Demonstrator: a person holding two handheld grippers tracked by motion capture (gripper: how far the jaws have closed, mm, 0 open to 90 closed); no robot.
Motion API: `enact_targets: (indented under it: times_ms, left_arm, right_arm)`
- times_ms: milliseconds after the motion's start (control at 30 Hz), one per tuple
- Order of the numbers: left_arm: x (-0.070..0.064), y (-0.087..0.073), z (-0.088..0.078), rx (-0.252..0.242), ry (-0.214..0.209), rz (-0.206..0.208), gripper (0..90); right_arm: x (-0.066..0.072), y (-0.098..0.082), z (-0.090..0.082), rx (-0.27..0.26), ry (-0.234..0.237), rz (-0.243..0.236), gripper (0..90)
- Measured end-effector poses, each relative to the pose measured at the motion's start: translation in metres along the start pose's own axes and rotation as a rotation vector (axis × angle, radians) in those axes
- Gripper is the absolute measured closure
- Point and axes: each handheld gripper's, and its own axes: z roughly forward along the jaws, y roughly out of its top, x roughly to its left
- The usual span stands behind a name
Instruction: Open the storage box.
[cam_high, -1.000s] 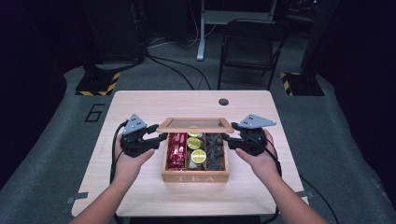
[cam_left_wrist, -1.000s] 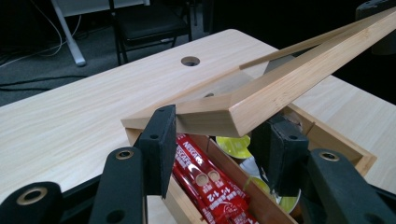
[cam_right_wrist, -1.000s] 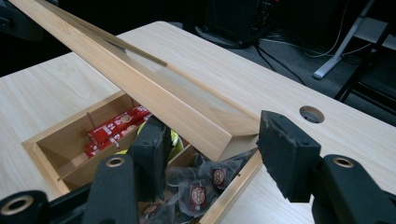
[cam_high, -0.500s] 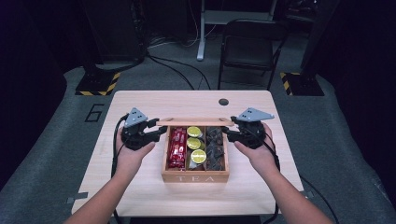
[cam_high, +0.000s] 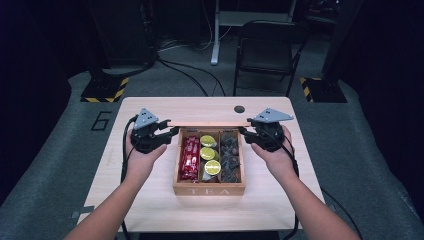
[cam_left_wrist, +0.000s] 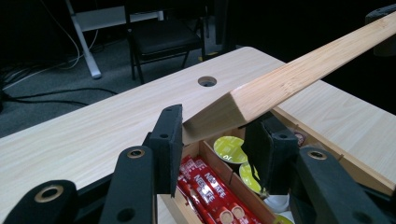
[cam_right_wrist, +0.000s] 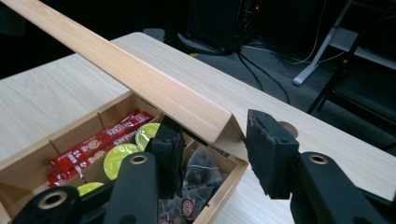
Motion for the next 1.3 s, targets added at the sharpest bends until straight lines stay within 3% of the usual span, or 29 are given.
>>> enact_targets:
  times_ms: [500, 733, 1300]
  left_arm:
    - [0.005, 0.008, 0.008, -0.012, 0.028, 0.017, 57.9]
    - [0.010, 0.007, 0.014, -0.003, 0.022, 0.006, 57.2]
    - [0.018, 0.009, 0.035, 0.009, 0.060, -0.001, 60.0]
  right_arm:
    - [-0.005, 0.010, 0.003, -0.007, -0.016, 0.019, 57.3]
    - [-0.007, 0.014, 0.006, -0.019, -0.025, 0.018, 57.7]
    - [-0.013, 0.025, 0.011, -0.021, -0.040, 0.030, 58.0]
